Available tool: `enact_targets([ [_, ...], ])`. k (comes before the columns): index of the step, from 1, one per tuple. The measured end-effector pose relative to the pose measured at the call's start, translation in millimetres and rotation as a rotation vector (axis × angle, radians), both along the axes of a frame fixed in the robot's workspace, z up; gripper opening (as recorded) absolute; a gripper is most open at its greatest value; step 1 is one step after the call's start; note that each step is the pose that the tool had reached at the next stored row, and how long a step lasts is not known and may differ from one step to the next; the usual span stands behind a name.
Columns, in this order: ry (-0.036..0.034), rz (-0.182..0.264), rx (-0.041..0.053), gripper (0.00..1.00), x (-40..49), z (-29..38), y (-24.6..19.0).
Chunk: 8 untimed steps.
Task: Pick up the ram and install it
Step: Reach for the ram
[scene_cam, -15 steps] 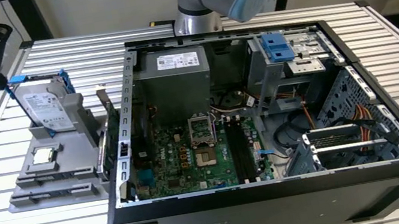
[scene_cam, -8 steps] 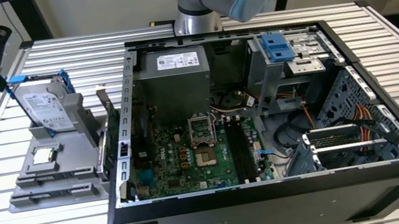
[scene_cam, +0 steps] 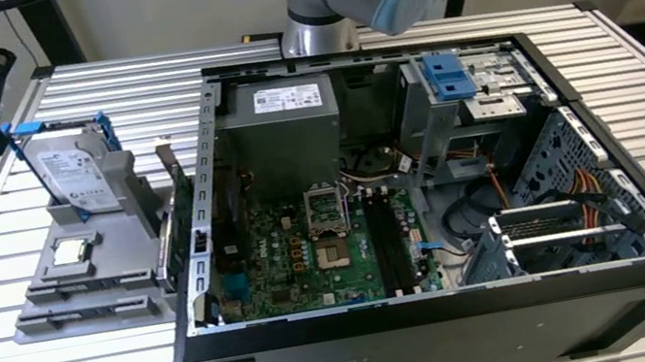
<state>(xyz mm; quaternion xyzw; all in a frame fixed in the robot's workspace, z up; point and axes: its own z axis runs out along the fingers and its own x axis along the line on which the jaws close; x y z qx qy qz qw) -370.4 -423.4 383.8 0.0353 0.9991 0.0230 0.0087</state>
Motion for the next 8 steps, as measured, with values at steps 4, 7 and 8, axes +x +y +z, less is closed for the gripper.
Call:
enact_targets([
  [4, -0.0001, 0.0, 0.0, 0.0, 0.0, -0.3, -3.2],
  [7, 0.0001, 0.0, 0.0, 0.0, 0.0, -0.3, -5.5],
  [8, 0.0, 0.0, -0.0001, 0.0, 0.0, -0.4, -6.2],
])
